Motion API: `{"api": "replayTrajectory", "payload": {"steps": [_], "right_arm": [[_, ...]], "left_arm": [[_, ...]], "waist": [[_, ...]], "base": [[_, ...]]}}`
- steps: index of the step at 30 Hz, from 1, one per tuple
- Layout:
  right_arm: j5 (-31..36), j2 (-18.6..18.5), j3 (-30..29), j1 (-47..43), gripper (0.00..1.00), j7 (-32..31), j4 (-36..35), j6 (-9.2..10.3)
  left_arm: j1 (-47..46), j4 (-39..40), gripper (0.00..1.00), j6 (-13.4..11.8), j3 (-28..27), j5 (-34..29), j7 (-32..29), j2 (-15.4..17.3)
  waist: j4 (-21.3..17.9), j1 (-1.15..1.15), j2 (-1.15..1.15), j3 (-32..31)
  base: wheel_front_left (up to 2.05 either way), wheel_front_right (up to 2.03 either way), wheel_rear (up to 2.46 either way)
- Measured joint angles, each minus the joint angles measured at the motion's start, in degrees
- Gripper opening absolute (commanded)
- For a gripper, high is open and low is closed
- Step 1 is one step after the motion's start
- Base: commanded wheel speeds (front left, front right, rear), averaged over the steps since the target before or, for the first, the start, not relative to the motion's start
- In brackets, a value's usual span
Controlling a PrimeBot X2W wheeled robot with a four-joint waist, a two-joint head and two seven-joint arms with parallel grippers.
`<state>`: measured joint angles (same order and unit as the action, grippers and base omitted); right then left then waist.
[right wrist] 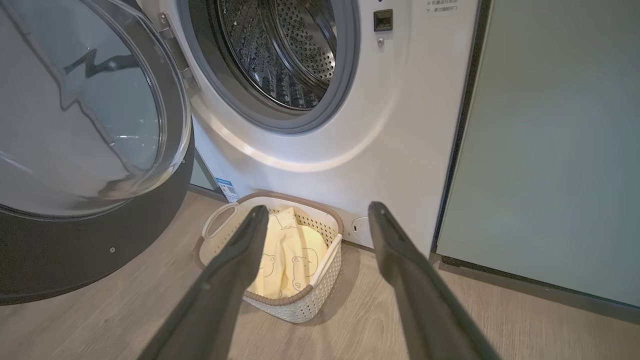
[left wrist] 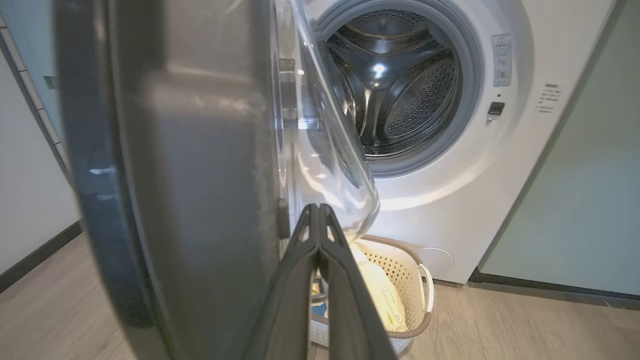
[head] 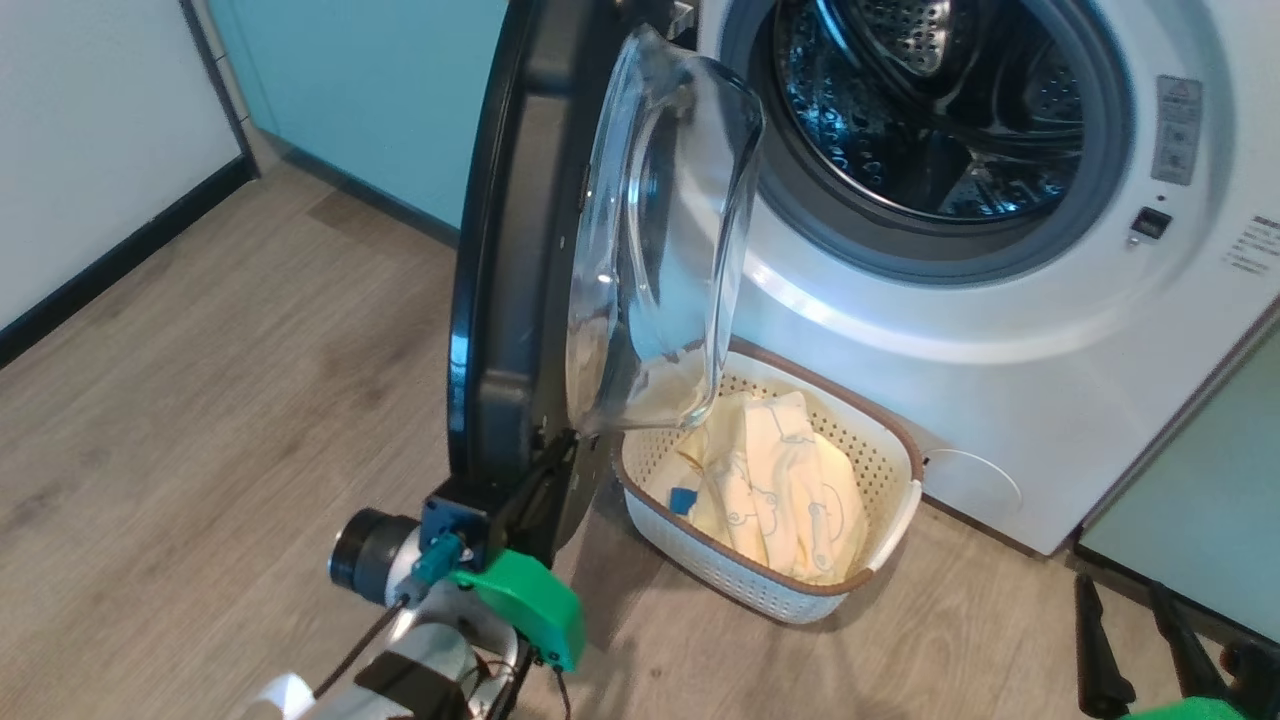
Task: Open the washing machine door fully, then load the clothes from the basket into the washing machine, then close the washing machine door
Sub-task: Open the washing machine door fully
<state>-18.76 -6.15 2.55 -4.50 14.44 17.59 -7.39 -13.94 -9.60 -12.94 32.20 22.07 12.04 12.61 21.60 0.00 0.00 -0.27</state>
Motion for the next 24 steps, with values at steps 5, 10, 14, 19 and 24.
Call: {"api": "replayTrajectory", "payload": {"steps": [5, 10, 14, 19, 24], "right_arm": [[0.0, 0.0, 0.0, 0.0, 1.0, 0.0, 0.0, 0.0], [0.0, 0.0, 0.2, 0.1, 1.0, 0.0, 0.0, 0.0], [0.0, 0.0, 0.4, 0.1, 1.0, 0.0, 0.0, 0.0], [0.0, -0.3, 1.1, 0.1, 1.0, 0.0, 0.0, 0.0], [0.0, -0.6, 1.2, 0.1, 1.0, 0.0, 0.0, 0.0]], "left_arm": [[0.0, -0.2, 0.0, -0.4, -1.4, 0.8, 0.1, 0.6], [0.0, -2.1, 0.0, -0.7, -3.3, 2.4, 0.7, 0.9], [-0.2, -4.7, 0.0, -0.8, -5.5, 3.4, 1.1, 1.4], [-0.5, -6.9, 0.0, -1.4, -8.3, 4.3, 1.7, 1.8], [-1.2, -10.0, 0.0, -1.4, -10.7, 5.0, 2.2, 2.5]], "waist": [[1.3, 0.0, 0.0, 0.2], [2.1, 0.0, 0.0, 0.5], [2.2, 0.0, 0.0, 0.6], [1.7, 0.0, 0.0, 0.6], [1.3, 0.0, 0.0, 0.7]], "base": [[0.0, 0.0, 0.0], [0.0, 0.0, 0.0], [0.0, 0.0, 0.0], [0.0, 0.0, 0.0], [0.0, 0.0, 0.0]]}}
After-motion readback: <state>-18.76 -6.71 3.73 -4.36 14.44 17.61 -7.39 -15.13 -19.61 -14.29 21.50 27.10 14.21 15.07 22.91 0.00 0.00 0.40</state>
